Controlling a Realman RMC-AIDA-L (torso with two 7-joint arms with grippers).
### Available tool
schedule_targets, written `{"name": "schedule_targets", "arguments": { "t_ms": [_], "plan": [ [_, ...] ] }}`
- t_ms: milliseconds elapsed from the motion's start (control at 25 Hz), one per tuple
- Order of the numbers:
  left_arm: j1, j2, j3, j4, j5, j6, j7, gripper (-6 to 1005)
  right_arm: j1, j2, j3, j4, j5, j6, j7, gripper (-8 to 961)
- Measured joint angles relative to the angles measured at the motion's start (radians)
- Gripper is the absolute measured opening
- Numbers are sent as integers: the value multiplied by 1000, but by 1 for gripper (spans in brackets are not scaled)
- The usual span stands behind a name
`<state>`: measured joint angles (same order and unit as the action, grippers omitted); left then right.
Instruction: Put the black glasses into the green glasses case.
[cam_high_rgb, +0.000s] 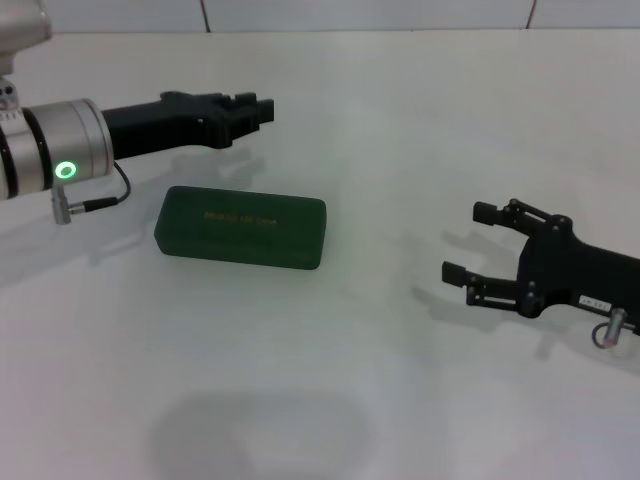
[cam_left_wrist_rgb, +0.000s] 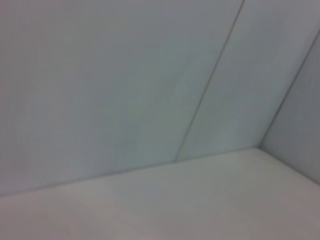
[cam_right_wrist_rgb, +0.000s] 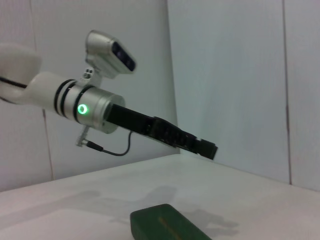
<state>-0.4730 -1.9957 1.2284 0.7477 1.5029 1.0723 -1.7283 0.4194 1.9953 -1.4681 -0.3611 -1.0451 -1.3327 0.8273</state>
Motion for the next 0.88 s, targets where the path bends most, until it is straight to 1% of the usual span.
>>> {"name": "schedule_targets", "arguments": {
  "t_ms": [80,120,160,280,320,360,480,600,720,880],
  "plan": [
    [4,-2,-17,8,4,18,26,195,9,-14,0,-1,-1,0,37,873],
    [8,-2,-20,14,5,35,42,245,20,-32,0,-2,-3,-7,81,873],
    [15,-1,-21,22,7,65,67,294,20,-32,0,-2,-3,-7,81,873],
    [39,5,-38,37,8,145,117,443,36,-64,-4,-3,-8,-33,128,873],
    [51,7,-53,41,8,181,139,465,43,-85,-8,-3,-11,-63,137,873],
    [65,8,-72,43,8,218,164,486,43,-85,-8,-3,-11,-63,137,873],
    [113,11,-128,48,8,326,258,552,46,-112,-4,-12,-34,-111,134,872],
    [180,15,-166,68,10,411,322,617,45,-125,-3,-35,-82,-134,132,872],
    [238,24,-179,84,38,461,349,682,41,-126,-3,-51,-126,-147,131,872],
    [286,32,-216,83,90,507,342,834,37,-119,-2,-56,-177,-172,128,872]
  ]
}}
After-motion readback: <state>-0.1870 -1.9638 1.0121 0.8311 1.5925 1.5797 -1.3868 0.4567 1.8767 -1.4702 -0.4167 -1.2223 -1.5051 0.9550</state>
